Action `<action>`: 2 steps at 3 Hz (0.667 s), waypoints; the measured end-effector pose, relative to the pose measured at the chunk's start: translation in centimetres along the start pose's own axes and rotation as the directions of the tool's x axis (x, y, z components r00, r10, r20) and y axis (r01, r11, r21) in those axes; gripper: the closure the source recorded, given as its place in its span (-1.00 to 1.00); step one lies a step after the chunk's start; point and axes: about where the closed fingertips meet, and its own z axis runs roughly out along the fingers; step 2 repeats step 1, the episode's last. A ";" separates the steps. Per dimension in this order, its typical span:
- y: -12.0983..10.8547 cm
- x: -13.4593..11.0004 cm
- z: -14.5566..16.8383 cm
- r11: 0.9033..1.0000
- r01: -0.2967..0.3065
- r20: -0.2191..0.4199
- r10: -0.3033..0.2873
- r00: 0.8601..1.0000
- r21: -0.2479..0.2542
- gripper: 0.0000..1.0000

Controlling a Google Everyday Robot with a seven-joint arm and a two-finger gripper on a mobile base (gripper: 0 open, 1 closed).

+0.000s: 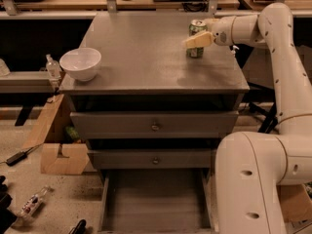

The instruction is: Pick green can from bottom drawer and place on counter

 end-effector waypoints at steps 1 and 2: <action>0.0 0.0 0.0 1.000 0.000 0.000 0.000 1.000 0.000 -1.00; 0.0 0.0 0.0 1.000 0.000 0.000 0.000 1.000 0.000 -1.00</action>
Offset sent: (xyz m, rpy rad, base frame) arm 0.0000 0.0000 0.0000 0.0000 0.0000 0.0000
